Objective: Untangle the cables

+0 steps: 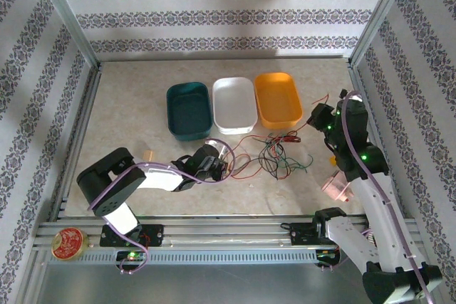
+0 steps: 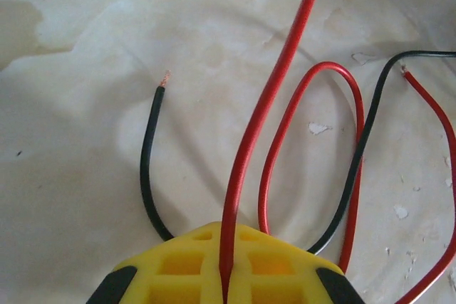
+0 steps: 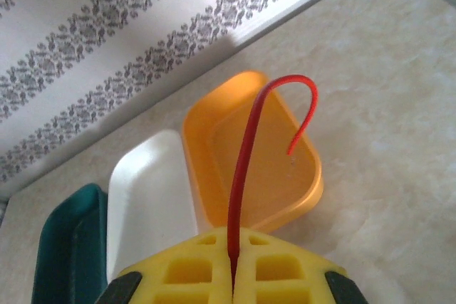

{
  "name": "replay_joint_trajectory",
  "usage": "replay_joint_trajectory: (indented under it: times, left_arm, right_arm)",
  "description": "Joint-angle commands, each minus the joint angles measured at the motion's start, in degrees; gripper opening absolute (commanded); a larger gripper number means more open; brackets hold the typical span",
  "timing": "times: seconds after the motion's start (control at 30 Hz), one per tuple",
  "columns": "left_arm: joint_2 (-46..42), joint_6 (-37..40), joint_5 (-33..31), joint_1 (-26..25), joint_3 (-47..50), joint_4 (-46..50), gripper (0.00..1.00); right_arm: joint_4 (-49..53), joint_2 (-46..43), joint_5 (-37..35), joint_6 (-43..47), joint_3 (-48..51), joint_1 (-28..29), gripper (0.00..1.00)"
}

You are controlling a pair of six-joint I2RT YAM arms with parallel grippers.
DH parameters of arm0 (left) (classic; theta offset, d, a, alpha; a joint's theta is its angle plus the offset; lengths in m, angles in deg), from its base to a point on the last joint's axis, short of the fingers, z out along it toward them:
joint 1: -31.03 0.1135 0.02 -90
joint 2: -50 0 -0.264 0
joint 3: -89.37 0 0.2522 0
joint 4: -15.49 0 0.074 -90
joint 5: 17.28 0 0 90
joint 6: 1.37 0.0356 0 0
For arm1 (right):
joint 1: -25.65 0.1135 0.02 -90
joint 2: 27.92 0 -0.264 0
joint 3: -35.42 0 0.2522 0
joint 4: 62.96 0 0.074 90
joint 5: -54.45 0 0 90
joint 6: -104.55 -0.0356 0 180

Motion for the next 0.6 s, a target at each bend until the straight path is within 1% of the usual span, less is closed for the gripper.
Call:
replay_joint_trajectory:
  times: [0.0, 0.07, 0.17, 0.27, 0.4, 0.47, 0.57]
  left_arm:
    - [-5.56, 0.12, -1.26, 0.79, 1.31, 3.81, 0.00]
    - [-10.79, -0.18, -4.15, 1.07, 2.45, 5.17, 0.00]
    - [-20.71, -1.22, -7.17, 3.57, 4.59, 7.95, 0.00]
    - [-30.92, -0.84, -4.73, 7.08, 6.05, 10.22, 0.00]
    - [-41.95, 0.62, 0.20, 10.94, 4.74, 14.54, 0.00]
    - [-45.25, 1.82, 1.99, 11.72, 2.99, 16.59, 0.00]
    - [-47.50, 3.57, 1.96, 11.91, -1.73, 20.59, 0.00]
  right_arm:
    - [-0.10, 0.02, 3.61, 0.69, 0.17, -0.34, 0.00]
    - [1.17, -0.06, 2.30, 0.42, 1.66, -0.32, 0.00]
    - [2.68, -0.17, -0.65, -0.13, 4.49, -0.32, 0.00]
    - [2.54, 0.26, -1.07, -2.29, 8.26, -0.29, 0.00]
    - [0.67, 2.07, 1.07, -5.97, 13.60, -0.31, 0.00]
    - [-0.50, 2.79, 2.08, -7.77, 16.09, -0.12, 0.00]
    - [-2.02, 3.60, 2.95, -9.54, 18.94, 0.47, 0.00]
